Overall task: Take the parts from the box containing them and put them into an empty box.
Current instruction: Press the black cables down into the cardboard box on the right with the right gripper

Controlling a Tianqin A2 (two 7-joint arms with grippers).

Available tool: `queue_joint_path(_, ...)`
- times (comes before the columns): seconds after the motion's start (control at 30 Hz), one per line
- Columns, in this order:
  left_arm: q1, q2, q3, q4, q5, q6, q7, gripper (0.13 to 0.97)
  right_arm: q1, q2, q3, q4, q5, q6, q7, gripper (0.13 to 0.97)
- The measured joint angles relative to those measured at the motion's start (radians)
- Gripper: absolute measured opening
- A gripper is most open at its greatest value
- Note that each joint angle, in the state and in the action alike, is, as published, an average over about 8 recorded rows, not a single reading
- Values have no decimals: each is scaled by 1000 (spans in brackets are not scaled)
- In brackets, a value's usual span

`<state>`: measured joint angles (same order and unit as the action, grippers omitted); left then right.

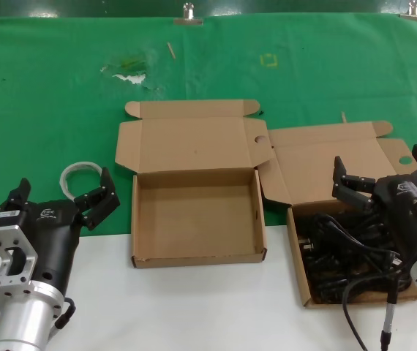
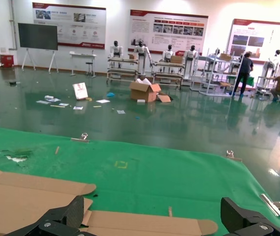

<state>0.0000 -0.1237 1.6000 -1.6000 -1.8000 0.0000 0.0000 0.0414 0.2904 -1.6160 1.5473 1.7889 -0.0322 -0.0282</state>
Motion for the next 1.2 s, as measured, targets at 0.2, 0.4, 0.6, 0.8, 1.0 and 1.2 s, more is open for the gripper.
queue_joint_path(0.2,0,0,0,0,0,0,0,966,0,0,0,0,0,0,0,966)
queue_joint_path(0.4,0,0,0,0,0,0,0,966,0,0,0,0,0,0,0,966)
queue_joint_path(0.6,0,0,0,0,0,0,0,966,0,0,0,0,0,0,0,966)
queue_joint_path(0.8,0,0,0,0,0,0,0,960,0,0,0,0,0,0,0,966)
queue_joint_path(1.0,0,0,0,0,0,0,0,950,0,0,0,0,0,0,0,966)
queue_joint_path(1.2,0,0,0,0,0,0,0,920,0,0,0,0,0,0,0,966)
